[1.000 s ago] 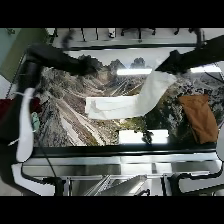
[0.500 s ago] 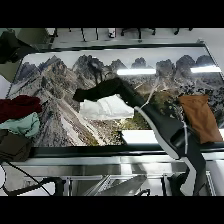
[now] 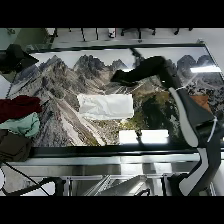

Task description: Fold the shirts.

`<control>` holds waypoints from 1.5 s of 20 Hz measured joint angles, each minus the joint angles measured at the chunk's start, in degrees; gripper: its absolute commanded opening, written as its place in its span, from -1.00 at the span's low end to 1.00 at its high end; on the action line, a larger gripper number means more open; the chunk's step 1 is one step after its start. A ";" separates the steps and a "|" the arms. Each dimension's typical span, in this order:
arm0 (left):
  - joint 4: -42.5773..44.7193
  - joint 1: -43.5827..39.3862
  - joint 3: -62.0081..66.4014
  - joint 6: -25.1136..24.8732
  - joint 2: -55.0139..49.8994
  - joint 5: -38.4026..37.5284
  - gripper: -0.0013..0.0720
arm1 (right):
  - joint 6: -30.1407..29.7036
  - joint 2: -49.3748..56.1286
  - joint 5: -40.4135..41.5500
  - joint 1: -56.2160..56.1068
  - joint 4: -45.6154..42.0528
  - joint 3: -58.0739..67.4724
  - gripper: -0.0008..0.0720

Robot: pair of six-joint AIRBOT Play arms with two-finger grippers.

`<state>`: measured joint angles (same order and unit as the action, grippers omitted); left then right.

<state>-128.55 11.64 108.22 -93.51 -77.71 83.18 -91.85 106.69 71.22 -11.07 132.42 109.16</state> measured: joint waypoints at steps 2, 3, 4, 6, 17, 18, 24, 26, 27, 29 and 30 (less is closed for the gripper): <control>0.00 0.00 -0.66 0.00 0.04 0.02 -0.93 | 1.05 -0.59 5.33 4.42 -4.46 -2.34 0.99; 0.00 0.00 -0.83 0.00 0.15 0.04 -0.93 | 1.29 -0.74 6.82 5.95 -6.03 -4.26 0.99; -0.07 0.00 -0.98 -0.02 0.33 0.04 -0.93 | 1.44 -0.76 7.65 6.95 -6.99 -6.32 0.99; -0.09 0.00 -1.14 -0.02 0.74 0.07 -0.93 | 1.42 -0.24 7.78 7.93 -7.85 -10.47 0.99; -0.13 0.00 -1.29 -0.07 2.38 -0.44 -0.93 | -3.37 8.02 -0.15 2.08 5.90 -17.42 0.60; -0.13 0.00 -1.29 -0.07 2.40 -0.44 -0.93 | -3.37 8.41 -1.09 1.42 6.12 -17.46 -0.20; -0.13 0.00 -1.29 -0.07 2.45 -0.39 -0.93 | -3.76 8.41 -2.91 0.90 5.88 -15.89 -0.93; -0.13 0.00 -1.29 -0.09 2.45 -0.11 -0.93 | -3.80 6.01 -1.86 2.51 6.82 -12.44 -0.93; -0.13 0.00 -1.29 -0.09 2.45 -0.04 -0.93 | -3.82 4.33 -1.38 3.85 7.26 -9.77 -0.93; -0.13 0.00 -1.29 -0.09 2.45 0.02 -0.93 | -3.76 0.42 -0.94 7.39 8.20 -3.21 -0.93; -0.13 0.00 -1.29 -0.09 2.45 0.04 -0.93 | -3.30 -1.38 -0.85 9.49 8.59 0.15 -0.93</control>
<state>-128.68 11.64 106.94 -93.60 -75.26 83.22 -95.15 105.32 70.37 -1.58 141.01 109.32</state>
